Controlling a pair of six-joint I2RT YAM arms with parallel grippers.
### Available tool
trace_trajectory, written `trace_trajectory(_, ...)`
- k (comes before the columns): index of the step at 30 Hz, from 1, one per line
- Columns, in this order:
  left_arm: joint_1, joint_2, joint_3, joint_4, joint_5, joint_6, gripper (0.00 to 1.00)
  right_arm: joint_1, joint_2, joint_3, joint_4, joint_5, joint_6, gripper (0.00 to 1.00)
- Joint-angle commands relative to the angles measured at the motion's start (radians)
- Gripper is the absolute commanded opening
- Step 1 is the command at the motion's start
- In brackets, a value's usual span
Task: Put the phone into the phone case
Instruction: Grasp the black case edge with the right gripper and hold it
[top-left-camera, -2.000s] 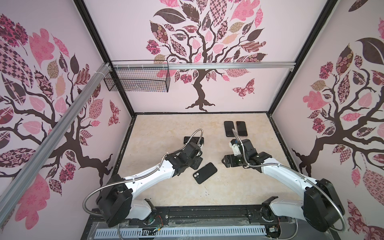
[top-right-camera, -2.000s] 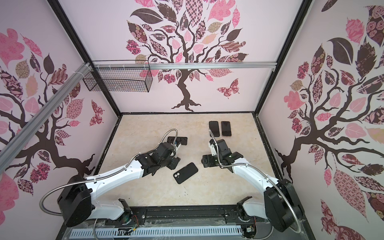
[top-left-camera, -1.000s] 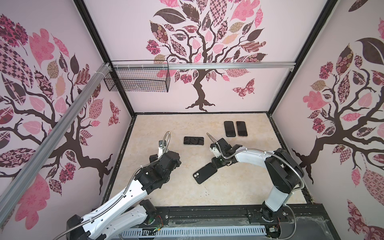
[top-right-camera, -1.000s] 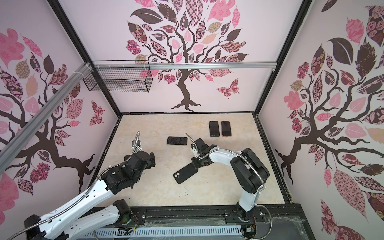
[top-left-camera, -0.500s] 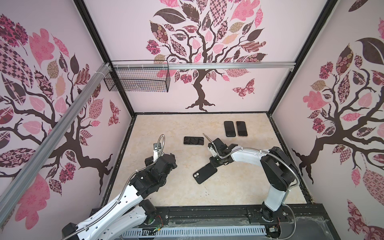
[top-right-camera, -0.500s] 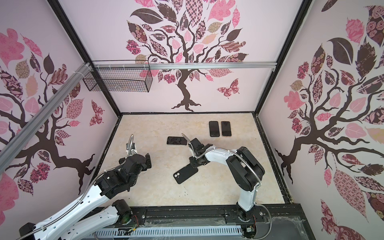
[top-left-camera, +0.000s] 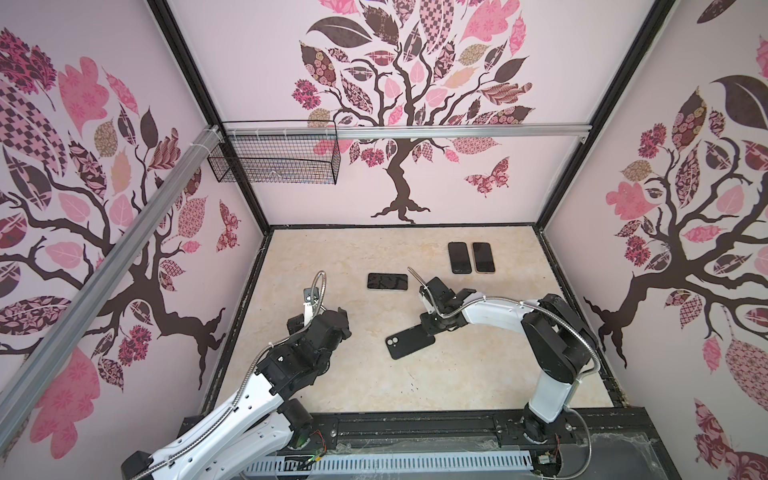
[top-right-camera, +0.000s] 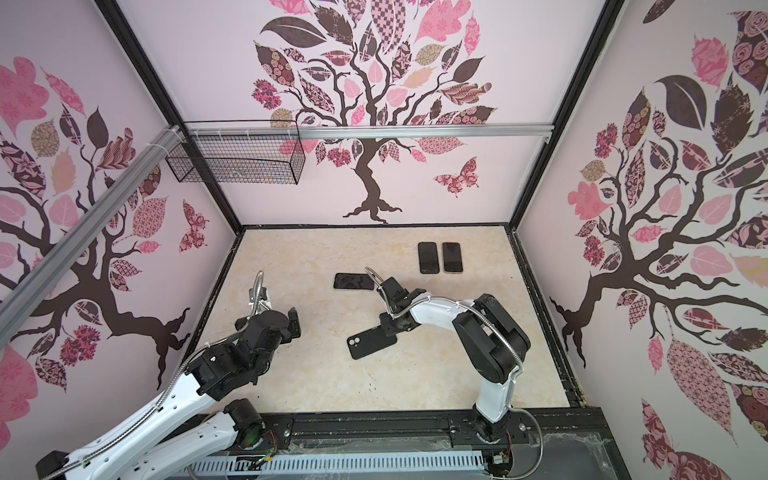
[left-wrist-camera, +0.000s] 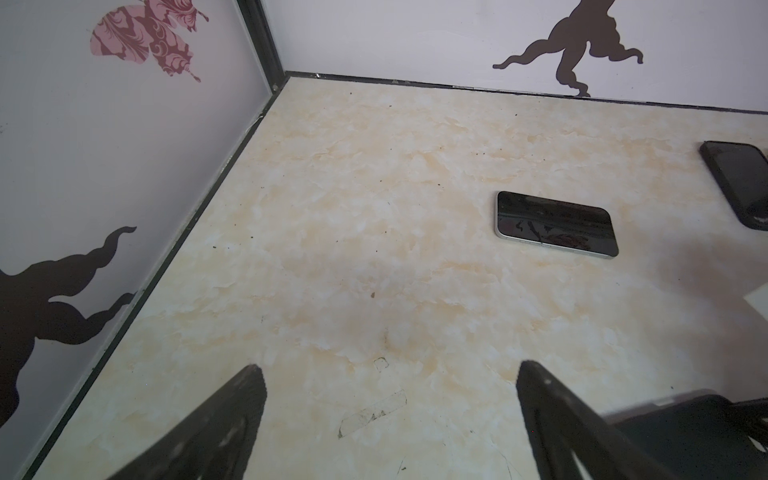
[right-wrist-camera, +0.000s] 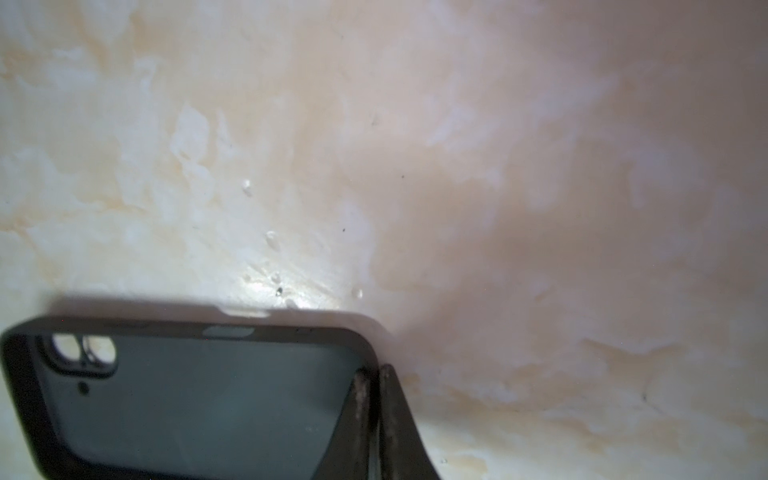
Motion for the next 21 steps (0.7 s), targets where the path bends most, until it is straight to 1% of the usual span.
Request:
trace_trajectory(1, 0.004, -0.028, -0.019, -0.008, -0.001, -0.006, 0.97, 0.004, -0.040, -0.043, -0.029, -0.004, 0.049, 0.07)
trace_trajectory(6, 0.006, -0.055, -0.028, -0.001, 0.013, -0.010, 0.97, 0.003, -0.099, -0.089, -0.016, 0.027, 0.088, 0.00)
trace_trajectory(15, 0.006, -0.053, -0.030, 0.004, 0.041, -0.011, 0.97, -0.005, -0.184, -0.128, -0.035, 0.077, 0.146, 0.00)
trace_trajectory(21, 0.006, -0.043, -0.034, 0.008, 0.058, -0.011, 0.97, -0.020, -0.244, -0.177, 0.009, 0.060, 0.198, 0.00)
